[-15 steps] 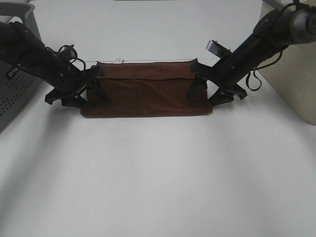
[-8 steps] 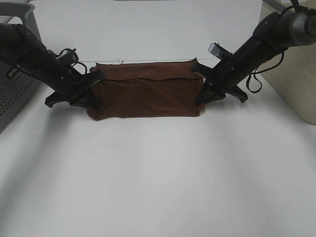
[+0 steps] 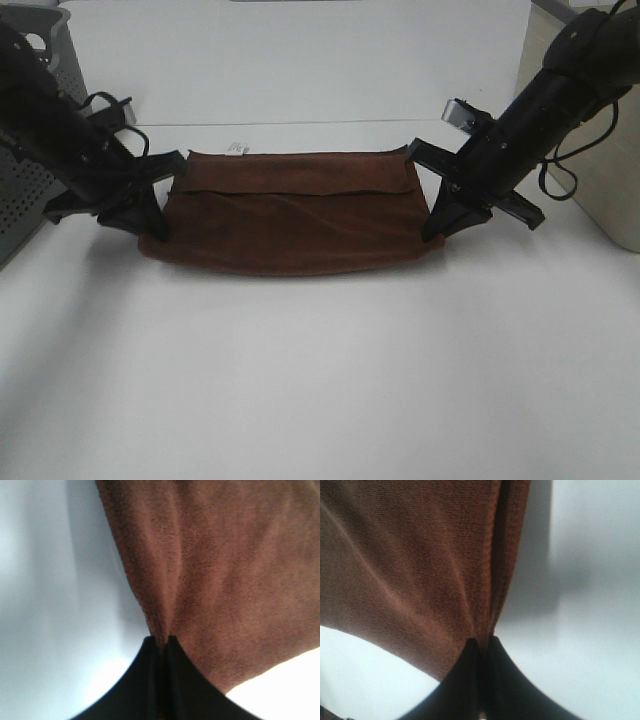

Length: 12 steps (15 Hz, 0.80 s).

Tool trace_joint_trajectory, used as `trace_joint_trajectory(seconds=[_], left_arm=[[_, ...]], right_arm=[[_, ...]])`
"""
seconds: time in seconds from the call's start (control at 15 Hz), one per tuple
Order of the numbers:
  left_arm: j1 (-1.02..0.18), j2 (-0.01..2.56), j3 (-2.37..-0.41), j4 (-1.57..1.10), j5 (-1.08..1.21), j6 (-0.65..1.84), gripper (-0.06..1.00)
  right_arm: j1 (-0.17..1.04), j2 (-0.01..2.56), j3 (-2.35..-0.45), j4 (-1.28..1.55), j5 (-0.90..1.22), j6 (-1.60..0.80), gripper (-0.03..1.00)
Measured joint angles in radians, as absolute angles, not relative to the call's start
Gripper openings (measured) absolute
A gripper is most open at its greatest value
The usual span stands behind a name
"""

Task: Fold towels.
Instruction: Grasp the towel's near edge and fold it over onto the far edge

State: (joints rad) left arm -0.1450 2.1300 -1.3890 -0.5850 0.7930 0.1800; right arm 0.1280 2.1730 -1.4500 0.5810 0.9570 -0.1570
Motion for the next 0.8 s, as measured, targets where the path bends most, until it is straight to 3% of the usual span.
trace_joint_trajectory(seconds=[0.4, 0.8], left_arm=[[-0.150, 1.927, -1.034, -0.587, 0.715, 0.189, 0.01], [-0.149, 1.897, -1.101, -0.602, 0.706, 0.075, 0.01]], right_arm=[[0.130, 1.985, -1.063, 0.604, 0.843, -0.205, 0.00], [0.130, 1.951, -1.144, 0.606, 0.836, -0.223, 0.00]])
